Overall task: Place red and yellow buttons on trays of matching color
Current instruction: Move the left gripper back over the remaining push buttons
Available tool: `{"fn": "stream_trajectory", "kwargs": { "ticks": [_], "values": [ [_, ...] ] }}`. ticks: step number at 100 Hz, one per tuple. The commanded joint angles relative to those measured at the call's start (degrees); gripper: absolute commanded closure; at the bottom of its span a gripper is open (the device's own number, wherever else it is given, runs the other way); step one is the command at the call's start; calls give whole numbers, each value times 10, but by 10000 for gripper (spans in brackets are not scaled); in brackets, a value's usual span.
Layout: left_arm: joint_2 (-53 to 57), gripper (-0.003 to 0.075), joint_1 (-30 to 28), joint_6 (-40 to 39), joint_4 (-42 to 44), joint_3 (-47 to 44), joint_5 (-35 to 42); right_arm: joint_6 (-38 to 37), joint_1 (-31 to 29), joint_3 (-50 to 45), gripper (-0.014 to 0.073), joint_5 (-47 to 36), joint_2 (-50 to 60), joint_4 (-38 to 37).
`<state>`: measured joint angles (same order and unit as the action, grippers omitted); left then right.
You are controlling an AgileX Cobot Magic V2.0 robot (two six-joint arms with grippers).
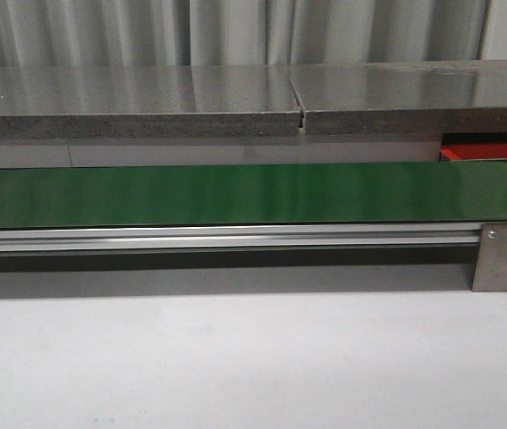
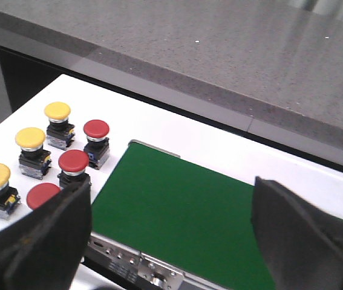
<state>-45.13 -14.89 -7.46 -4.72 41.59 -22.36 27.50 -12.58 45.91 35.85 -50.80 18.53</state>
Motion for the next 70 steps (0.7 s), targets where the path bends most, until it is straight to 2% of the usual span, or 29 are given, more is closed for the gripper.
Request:
{"fn": "stream_trajectory", "kwargs": {
  "ticks": [1,11,34,70],
  "values": [
    [-39,176,-7,-10,9,41,74,5,0,14,662,-32,6,11],
    [-98,176,-11,-10,7,68,112,5,0,14,662,-32,6,11],
    [-237,176,-66,-11,-13,151,21,5,0,14,662,-32,6,11],
    [-384,176,-155,-11,-32,185,3,5,0,14,662,-32,6,11]
  ]
}}
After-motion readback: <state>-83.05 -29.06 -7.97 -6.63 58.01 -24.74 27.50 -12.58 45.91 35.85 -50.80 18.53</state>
